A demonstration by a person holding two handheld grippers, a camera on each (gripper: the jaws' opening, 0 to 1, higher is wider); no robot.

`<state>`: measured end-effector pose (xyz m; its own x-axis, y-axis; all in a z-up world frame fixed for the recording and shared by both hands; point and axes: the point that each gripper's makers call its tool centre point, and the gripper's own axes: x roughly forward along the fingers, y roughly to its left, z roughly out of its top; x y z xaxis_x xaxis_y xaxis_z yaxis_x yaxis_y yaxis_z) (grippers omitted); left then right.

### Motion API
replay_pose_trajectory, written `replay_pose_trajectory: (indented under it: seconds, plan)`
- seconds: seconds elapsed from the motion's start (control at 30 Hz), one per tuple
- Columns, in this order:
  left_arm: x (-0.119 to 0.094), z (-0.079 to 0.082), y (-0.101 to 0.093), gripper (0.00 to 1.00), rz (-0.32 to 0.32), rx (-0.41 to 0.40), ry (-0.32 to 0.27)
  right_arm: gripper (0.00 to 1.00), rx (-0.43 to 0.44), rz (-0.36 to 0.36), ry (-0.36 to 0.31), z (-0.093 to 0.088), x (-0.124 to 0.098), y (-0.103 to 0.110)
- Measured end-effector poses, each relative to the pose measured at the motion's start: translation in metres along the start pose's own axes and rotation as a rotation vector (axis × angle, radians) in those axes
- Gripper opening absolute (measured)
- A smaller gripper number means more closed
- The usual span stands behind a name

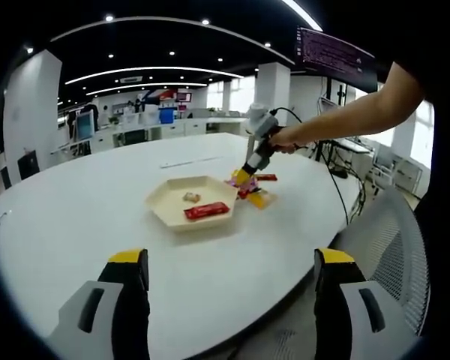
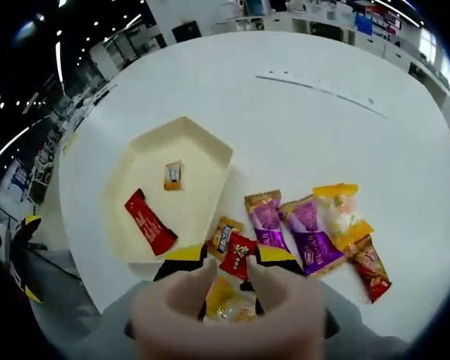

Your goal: Place the target food into the container with the food tongs after gripping and lifting it, then release it inside without dropping or visibly crushing the food.

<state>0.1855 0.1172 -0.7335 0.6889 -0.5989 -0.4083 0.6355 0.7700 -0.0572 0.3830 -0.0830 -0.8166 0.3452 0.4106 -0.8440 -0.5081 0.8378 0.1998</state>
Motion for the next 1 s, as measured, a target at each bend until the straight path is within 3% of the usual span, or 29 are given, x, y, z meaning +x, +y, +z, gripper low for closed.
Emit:
replay_pose_trajectory:
  seconds: [1.0]
  plan:
    - [0.001, -0.003, 0.0, 0.87, 0.002, -0.001, 0.014, 0.18, -0.032, -0.03, 0.018, -0.001, 0.009, -0.006]
